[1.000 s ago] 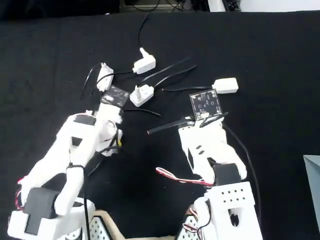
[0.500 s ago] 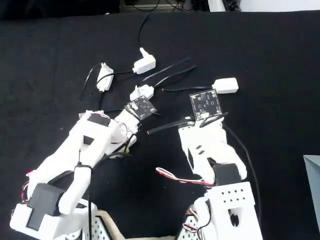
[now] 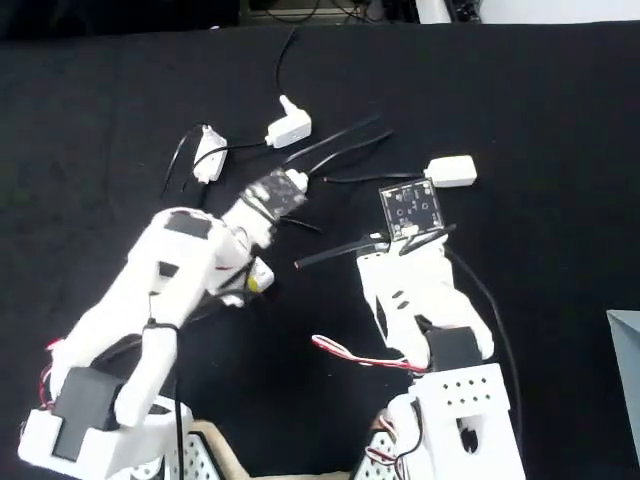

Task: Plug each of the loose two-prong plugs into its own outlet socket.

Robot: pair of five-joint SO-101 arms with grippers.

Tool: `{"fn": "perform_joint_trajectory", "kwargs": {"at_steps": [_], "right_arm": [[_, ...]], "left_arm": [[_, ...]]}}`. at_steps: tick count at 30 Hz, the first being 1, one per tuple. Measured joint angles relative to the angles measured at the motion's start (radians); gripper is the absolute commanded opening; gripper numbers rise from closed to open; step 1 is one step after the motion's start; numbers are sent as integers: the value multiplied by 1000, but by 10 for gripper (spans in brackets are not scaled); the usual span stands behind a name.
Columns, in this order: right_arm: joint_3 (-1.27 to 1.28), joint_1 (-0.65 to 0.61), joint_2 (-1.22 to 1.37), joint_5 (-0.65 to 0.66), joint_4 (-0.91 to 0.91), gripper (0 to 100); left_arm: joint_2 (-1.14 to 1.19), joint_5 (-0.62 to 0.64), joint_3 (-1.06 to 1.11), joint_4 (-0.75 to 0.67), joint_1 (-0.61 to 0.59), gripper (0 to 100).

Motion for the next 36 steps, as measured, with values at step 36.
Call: {"fn": "perform_joint_trajectory", "kwargs": {"at_steps": [36], "right_arm": [[-405, -511, 750, -2, -133, 12]], "left_arm": [[-574, 442, 451, -15, -643, 274]]}}
